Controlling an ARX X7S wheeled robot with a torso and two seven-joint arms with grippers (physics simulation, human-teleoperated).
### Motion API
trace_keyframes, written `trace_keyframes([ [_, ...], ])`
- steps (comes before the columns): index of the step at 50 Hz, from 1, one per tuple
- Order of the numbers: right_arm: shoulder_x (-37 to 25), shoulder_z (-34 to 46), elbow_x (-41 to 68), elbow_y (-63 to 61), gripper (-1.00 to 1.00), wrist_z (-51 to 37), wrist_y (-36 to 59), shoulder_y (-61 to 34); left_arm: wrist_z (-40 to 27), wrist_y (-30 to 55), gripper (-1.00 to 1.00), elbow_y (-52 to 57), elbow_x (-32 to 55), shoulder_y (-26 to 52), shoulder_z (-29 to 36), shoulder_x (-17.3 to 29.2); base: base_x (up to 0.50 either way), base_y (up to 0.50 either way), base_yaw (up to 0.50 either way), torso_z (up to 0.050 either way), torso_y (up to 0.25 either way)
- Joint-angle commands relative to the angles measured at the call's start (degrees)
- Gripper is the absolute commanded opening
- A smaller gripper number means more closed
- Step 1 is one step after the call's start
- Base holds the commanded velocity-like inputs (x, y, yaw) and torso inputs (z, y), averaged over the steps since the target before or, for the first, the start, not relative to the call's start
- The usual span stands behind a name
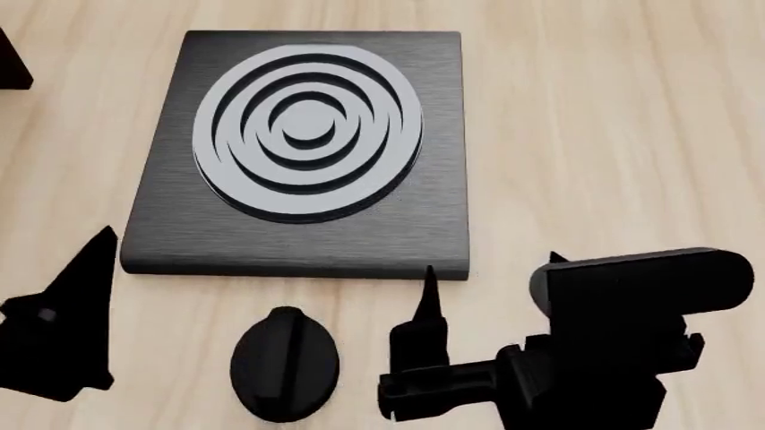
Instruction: Put the frying pan on the cabinet shelf.
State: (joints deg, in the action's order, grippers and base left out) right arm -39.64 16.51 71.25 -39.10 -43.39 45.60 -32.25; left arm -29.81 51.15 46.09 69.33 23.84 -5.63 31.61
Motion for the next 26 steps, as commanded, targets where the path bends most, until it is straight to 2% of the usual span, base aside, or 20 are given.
trace_keyframes([
  [1, -0.8, 0.0, -5.1, -0.2, 1.00, 1.6, -2.4, 3.6, 2.3, -0.9, 1.00, 1.9, -9.0, -2.1, 4.4, -0.4, 0.00, 0.00, 0.00, 0.000, 0.000],
  [9, -0.4, 2.2, -9.9, -1.8, 1.00, 1.4, -3.6, 7.0, 2.5, -1.7, 1.00, 3.6, -21.6, -6.2, 13.2, 0.7, 0.00, 0.00, 0.00, 0.000, -0.003],
  [14, 0.9, 3.0, -13.8, -2.3, 1.00, 1.1, -6.4, 10.5, 3.7, -7.0, 1.00, 2.0, -26.9, -10.5, 15.3, -0.7, 0.00, 0.00, 0.00, 0.000, -0.002],
  [19, 2.6, 4.3, -23.1, -1.4, 1.00, 2.9, -14.4, 17.5, 6.2, -14.7, 1.00, -2.9, -35.3, -15.4, 19.1, -1.5, 0.00, 0.00, 0.00, 0.000, -0.002],
  [26, 2.3, 6.4, -30.0, 0.3, 1.00, 4.2, -18.3, 21.9, 6.9, -19.6, 1.00, -6.3, -39.0, -19.1, 21.4, -2.9, 0.00, 0.00, 0.00, 0.000, -0.002],
])
